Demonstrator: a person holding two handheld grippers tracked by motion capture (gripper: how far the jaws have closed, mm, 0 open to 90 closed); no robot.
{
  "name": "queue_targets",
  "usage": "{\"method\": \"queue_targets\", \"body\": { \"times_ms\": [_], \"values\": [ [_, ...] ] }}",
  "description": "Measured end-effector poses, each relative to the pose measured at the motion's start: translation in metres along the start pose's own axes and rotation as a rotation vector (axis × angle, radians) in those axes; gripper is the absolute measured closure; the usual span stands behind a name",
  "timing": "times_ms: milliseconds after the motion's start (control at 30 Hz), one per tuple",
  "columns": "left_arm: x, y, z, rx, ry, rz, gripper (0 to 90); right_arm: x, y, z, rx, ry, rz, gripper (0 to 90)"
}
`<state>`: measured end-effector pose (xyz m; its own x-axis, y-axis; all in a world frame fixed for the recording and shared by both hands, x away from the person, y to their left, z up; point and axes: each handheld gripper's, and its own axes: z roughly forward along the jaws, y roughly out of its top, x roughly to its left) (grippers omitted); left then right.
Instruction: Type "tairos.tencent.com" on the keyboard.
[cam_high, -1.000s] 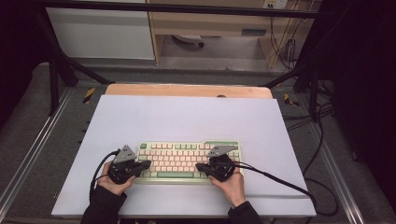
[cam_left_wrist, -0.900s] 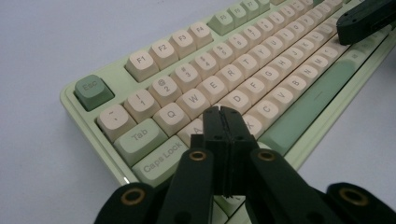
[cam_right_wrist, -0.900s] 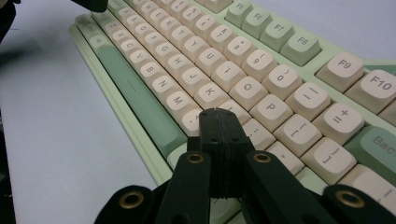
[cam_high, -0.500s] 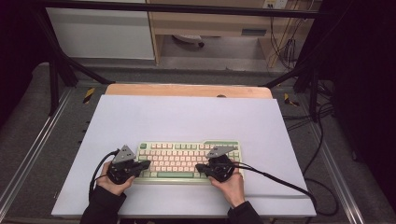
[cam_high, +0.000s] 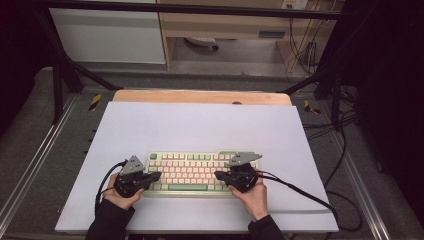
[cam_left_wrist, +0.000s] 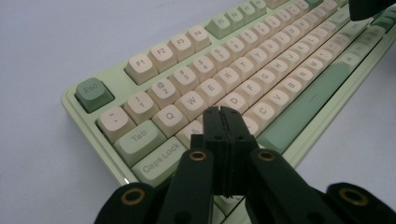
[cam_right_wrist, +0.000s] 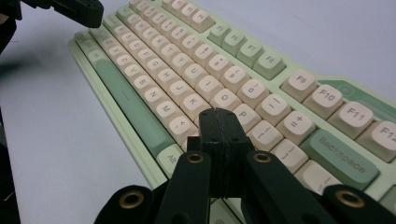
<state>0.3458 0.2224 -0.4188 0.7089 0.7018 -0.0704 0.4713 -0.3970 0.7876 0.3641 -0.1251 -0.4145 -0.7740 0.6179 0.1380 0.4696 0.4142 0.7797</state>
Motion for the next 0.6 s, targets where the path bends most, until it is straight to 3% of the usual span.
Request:
{"method": "queue_targets", "body": {
  "times_ms": [300, 600],
  "values": [
    [-0.007, 0.008, 0.002, -0.012, -0.006, 0.008, 89.7, -0.006, -0.001, -0.008, -0.011, -0.011, 0.013, 90.0],
    [-0.019, 0.016, 0.014, 0.010, -0.026, 0.036, 89.6, -0.007, -0.001, -0.008, -0.010, -0.012, 0.011, 90.0]
  ]
}}
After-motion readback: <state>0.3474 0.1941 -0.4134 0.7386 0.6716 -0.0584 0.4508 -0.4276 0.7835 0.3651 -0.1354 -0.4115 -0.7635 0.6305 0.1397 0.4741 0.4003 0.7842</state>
